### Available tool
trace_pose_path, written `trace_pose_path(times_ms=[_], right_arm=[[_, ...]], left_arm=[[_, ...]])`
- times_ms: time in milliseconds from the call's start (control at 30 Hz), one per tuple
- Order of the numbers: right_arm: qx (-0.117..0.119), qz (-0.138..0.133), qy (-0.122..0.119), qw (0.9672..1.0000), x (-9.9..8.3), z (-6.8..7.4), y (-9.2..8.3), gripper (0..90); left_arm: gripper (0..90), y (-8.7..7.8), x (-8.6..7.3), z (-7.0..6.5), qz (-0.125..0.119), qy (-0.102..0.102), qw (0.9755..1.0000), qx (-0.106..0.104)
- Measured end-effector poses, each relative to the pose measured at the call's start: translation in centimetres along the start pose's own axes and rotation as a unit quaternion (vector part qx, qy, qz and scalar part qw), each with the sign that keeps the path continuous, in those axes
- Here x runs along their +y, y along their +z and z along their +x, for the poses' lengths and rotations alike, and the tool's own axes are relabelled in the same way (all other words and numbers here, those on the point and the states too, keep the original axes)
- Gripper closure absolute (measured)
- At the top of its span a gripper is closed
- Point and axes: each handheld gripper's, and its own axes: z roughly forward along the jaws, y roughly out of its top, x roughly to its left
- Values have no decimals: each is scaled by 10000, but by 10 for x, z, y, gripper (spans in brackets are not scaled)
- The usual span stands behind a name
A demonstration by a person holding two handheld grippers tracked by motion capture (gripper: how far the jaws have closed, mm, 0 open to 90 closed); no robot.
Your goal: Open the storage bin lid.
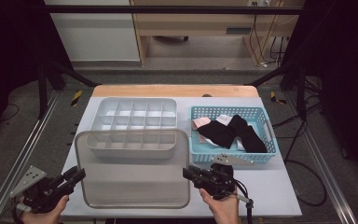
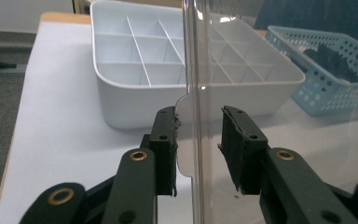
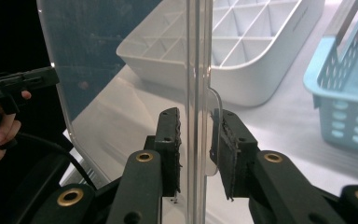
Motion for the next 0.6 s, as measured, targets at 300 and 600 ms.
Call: trace_pose_path(times_ms=[300, 600], right_arm=[[23, 231, 133, 9996, -16, -4, 8, 720], [67, 397, 211, 9990, -33, -2, 10, 722]], left_arm=[[652, 3, -19, 4, 295, -60, 9995, 70], [652, 2, -32, 6, 508, -44, 9986, 104]])
